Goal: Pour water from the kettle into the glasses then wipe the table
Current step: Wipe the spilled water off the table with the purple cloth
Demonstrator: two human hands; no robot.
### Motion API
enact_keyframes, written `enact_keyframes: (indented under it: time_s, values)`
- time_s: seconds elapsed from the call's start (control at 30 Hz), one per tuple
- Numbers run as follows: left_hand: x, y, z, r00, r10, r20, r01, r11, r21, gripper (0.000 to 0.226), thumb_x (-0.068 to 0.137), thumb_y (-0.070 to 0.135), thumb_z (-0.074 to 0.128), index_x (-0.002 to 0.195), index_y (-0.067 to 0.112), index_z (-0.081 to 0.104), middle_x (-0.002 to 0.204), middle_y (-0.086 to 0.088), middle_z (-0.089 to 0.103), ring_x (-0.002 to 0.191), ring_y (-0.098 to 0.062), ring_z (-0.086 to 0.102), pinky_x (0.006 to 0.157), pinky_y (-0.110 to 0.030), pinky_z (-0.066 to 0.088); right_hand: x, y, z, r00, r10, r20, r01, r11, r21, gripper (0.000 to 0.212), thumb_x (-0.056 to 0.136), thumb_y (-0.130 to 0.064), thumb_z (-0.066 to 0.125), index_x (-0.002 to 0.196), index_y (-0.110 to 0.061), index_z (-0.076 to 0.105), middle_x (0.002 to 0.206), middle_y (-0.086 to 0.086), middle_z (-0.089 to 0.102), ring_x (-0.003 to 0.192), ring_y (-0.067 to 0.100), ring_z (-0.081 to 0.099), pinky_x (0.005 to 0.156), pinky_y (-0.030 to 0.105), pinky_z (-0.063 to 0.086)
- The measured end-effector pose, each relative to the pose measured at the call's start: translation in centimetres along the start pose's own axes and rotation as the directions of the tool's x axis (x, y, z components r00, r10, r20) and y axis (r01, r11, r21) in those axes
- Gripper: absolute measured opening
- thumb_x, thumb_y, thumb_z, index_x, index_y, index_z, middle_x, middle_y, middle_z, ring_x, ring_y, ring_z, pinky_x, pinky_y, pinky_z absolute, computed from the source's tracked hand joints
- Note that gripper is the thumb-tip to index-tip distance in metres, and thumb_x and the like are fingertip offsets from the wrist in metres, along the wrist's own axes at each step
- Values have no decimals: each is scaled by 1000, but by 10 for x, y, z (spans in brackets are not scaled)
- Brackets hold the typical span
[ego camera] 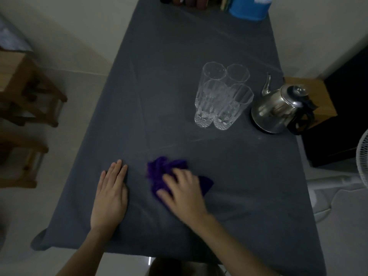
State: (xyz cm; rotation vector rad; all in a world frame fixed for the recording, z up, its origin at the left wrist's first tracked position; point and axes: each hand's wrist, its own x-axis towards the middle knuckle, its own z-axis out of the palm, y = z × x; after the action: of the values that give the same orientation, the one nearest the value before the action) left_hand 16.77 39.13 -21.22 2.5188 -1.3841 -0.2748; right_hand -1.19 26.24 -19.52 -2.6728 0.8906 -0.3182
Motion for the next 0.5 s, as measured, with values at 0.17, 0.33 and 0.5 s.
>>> enact_keyframes:
  time_s: [0.17, 0.33, 0.5]
  values:
    - [1, 2, -2, 1000, 0, 0, 0, 1000, -1, 57, 93, 24, 24, 144, 6, 39, 155, -10, 32, 145, -22, 26, 121, -39, 13, -9, -5, 6, 929, -333, 161, 336, 942, 8, 50, 85, -53, 51, 124, -22, 54, 125, 10, 57, 110, 26, 51, 85, 39, 47]
    - [0, 4, -3, 1000, -10, -10, 10, 1000, -11, 57, 92, 25, 24, 143, 6, 41, 155, -10, 33, 145, -23, 27, 121, -39, 13, -31, 63, -24, 944, -292, 155, 310, 944, -108, 48, 74, -46, 55, 114, -22, 67, 115, 11, 65, 103, 28, 62, 79, 39, 51]
    - [1, 2, -3, 1000, 2, -8, -2, 1000, -5, 56, 94, 25, 23, 145, 7, 39, 157, -9, 30, 146, -21, 24, 122, -38, 10, -70, 155, -72, 994, 93, 48, -79, 967, -241, 49, 79, -39, 54, 113, -8, 68, 110, 23, 63, 93, 39, 61, 77, 44, 50]
